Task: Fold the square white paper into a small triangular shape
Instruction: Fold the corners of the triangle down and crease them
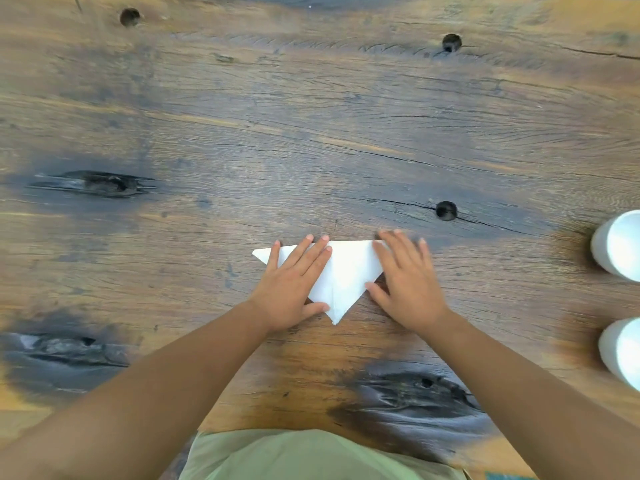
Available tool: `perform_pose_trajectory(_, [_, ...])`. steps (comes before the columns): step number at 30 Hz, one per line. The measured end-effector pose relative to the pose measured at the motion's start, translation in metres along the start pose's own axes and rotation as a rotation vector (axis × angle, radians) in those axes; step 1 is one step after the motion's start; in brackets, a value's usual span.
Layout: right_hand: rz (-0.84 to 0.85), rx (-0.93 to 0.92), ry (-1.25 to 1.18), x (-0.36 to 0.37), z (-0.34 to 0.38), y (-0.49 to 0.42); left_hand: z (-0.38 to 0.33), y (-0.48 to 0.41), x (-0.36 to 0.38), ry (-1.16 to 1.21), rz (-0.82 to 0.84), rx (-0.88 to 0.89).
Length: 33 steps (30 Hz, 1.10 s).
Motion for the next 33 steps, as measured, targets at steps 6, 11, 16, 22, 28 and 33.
perform_pose_trajectory(6, [0.052,-0.275,0.026,0.013,0.070,-0.014,0.008,0.006,0.005,0.053,-0.018,-0.024])
perform_pose_trajectory(11, [0.066,-0.248,0.033,0.020,0.075,-0.015,0.010,0.005,0.010,0.034,-0.035,-0.025])
perform_pose_trajectory(16, [0.063,-0.253,0.014,0.021,0.074,-0.015,0.013,0.010,0.007,0.023,-0.063,0.000])
perform_pose_trajectory(22, [0.075,-0.261,0.032,0.023,0.074,-0.016,0.049,0.048,0.002,0.051,-0.099,-0.160])
perform_pose_trajectory(28, [0.085,-0.265,0.037,0.024,0.074,-0.016,0.078,0.088,0.005,0.060,-0.120,-0.294])
perform_pose_trajectory(33, [0.087,-0.267,0.004,0.021,0.074,-0.015,0.074,0.085,0.001,0.072,-0.118,-0.298])
Point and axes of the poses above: each hand's wrist, its own y-axis away from the middle knuckle, its own x-axis out of the palm, z = x × y, the point moved 9 cm from there along -y, towards the middle knuckle, and after that the axes turned 13 degrees about y, right-handed, at the moved point
